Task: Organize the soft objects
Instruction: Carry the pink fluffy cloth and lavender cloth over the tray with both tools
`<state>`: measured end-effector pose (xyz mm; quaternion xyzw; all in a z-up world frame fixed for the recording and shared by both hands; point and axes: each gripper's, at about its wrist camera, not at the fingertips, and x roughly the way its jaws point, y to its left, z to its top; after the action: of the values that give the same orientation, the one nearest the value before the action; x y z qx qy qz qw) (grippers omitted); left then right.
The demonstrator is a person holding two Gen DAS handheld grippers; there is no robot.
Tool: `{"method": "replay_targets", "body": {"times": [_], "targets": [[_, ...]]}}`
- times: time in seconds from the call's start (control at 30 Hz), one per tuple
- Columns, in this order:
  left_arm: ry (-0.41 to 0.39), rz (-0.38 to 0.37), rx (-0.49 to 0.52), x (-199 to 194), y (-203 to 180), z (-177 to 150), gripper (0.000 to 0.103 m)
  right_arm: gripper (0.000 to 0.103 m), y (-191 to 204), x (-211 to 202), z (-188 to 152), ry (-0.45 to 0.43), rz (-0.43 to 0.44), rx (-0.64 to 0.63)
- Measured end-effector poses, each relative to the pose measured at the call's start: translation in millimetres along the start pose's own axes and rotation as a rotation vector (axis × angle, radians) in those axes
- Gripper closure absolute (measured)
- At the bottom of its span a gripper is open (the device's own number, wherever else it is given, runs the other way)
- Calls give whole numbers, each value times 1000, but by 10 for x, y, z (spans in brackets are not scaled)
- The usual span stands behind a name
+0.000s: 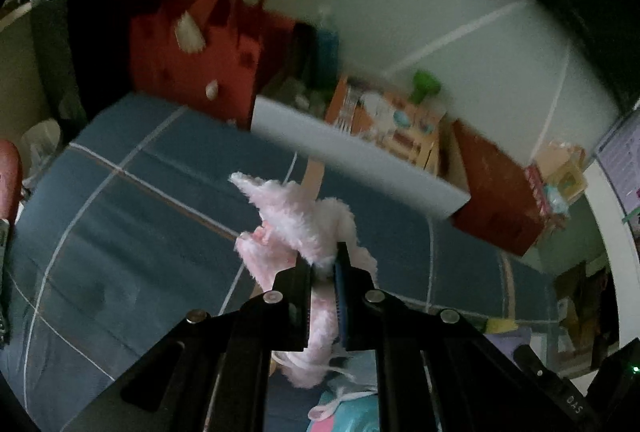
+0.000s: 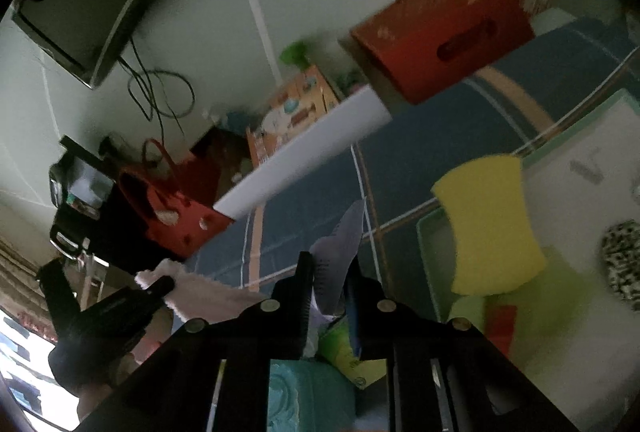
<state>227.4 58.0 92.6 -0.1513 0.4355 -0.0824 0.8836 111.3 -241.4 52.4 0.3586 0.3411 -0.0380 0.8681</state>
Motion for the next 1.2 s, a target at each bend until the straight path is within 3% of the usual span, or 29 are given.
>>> {"method": "replay_targets", "body": {"times": [0.23, 0.47, 0.63, 0.8, 0.93, 1.2], "targets": [[-126, -57, -7, -428, -95, -58, 93, 87, -8, -370, -3, -76, -16, -29], [-220, -101, -28, -752, -172, -257, 93, 87, -167, -575, -50, -94, -102, -52], [-305, -88, -8, -997, -273, -356, 93, 87, -382, -706, 17, -127, -144, -27], [-344, -151, 54, -1192, -532, -491, 93, 87, -615, -842, 104, -161, -209, 14], [-316, -234, 118, -1183, -835, -660, 93, 87, -824, -972, 148, -188, -279, 51], [-140, -387, 280, -785, -1628, -1045, 93, 87, -1310, -1218, 253, -215, -378, 134]]}}
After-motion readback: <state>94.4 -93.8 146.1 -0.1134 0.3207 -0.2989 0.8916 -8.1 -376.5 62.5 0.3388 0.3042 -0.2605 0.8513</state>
